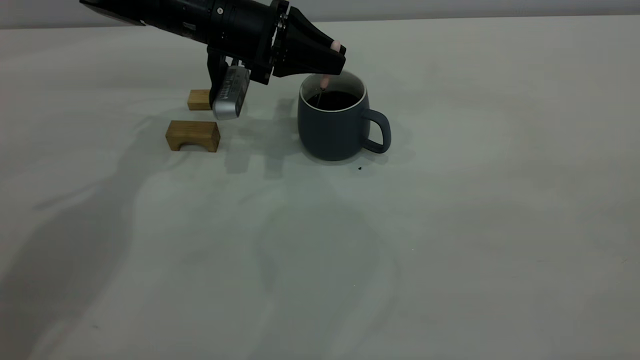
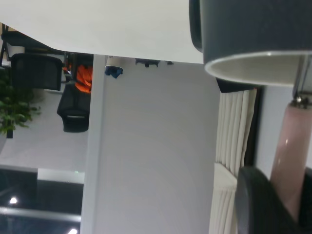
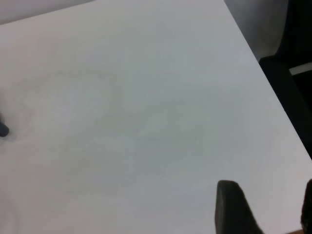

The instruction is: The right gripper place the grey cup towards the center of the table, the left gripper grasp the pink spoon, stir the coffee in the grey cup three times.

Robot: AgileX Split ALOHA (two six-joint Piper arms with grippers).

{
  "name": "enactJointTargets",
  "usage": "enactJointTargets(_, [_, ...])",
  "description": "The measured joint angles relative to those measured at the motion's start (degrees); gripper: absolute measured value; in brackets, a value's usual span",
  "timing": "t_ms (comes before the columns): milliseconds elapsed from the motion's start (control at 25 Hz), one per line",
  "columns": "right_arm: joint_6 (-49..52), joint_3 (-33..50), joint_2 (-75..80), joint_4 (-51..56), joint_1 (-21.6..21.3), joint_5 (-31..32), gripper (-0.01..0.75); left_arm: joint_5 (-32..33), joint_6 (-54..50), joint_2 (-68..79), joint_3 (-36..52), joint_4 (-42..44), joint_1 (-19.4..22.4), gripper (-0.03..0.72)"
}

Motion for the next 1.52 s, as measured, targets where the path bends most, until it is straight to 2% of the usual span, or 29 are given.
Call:
enactJointTargets(280, [0.00,0.00,0.00,0.00,0.00,0.00,0.381,4.10,0.11,0.06,0.00,0.51,0.48,0.461])
enactJointTargets(480, [0.00,0.00,0.00,0.00,0.00,0.00,0.381,4.69,6.60,-1.11,0.00,4.28,1.07,0.515])
enactJointTargets(640, [0.00,0.00,0.00,0.00,0.00,0.00,0.381,4.95,18.73,-5.08,0.00,17.06,1.13,0.517])
enactJointTargets(800, [0.00,0.00,0.00,0.00,0.00,0.00,0.381,5.47,27.61,-10.88,0.00,38.28,1.13,0.500])
enactJointTargets(960, [0.00,0.00,0.00,0.00,0.00,0.00,0.381,5.47,29.80,-17.76,0.00,60.40,1.13,0.477])
enactJointTargets(1080, [0.00,0.00,0.00,0.00,0.00,0.00,0.381,5.47,29.92,-24.55,0.00,72.41,1.13,0.467])
enactJointTargets(1240, [0.00,0.00,0.00,0.00,0.00,0.00,0.381,5.47,31.34,-34.73,0.00,83.09,1.13,0.459])
enactJointTargets(1360, [0.00,0.00,0.00,0.00,0.00,0.00,0.381,5.47,39.13,-44.50,0.00,89.68,1.13,0.459])
enactJointTargets(1520, [0.00,0.00,0.00,0.00,0.00,0.00,0.381,5.47,49.23,-55.33,1.10,90.64,1.19,0.459])
